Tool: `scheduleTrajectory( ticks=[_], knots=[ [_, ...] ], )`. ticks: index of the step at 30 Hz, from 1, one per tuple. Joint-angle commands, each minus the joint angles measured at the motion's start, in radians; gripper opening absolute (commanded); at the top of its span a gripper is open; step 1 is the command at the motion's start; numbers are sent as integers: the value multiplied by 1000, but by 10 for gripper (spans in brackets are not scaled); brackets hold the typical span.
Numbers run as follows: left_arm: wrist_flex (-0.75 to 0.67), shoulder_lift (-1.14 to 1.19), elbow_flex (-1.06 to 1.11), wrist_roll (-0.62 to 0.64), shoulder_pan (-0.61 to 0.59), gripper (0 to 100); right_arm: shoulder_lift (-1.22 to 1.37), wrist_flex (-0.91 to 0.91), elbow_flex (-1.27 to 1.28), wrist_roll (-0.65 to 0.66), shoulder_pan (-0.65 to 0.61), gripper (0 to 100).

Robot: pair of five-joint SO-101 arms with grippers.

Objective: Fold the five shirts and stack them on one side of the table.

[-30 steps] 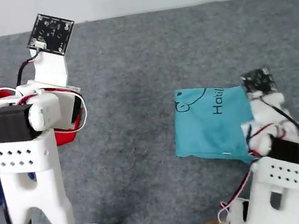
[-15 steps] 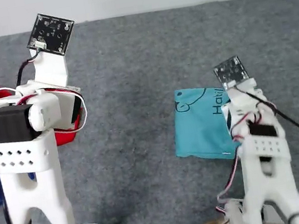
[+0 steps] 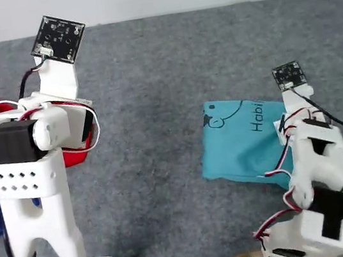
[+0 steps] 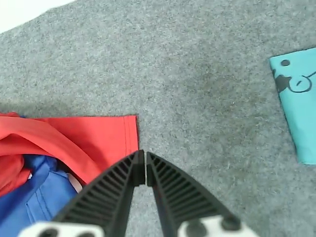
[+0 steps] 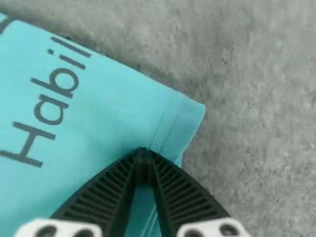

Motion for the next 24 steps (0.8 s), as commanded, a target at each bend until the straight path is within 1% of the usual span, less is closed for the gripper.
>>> scheduleTrajectory(
  ticks=[1, 6, 12, 16, 18, 22, 24],
  knots=[
    [18, -23, 18, -11, -6, 15, -27, -4, -52, -9, 19, 13],
    [18, -31, 35, -11, -6, 15, -216, 96, -54, -109, -50, 14],
    [18, -32, 33, -12, -8, 15, -409, 320, -54, -129, -159, 16],
    [18, -32, 31, -12, -8, 15, -438, 456, -54, -236, -173, 28],
    [18, -32, 31, -12, -8, 15, -426, 522, -54, -292, -173, 95],
    [18, -32, 35, -12, -8, 15, -397, 601, -54, -448, -166, 298],
    [18, -32, 35, -12, -8, 15, -383, 601, -54, -514, -166, 335]
  ],
)
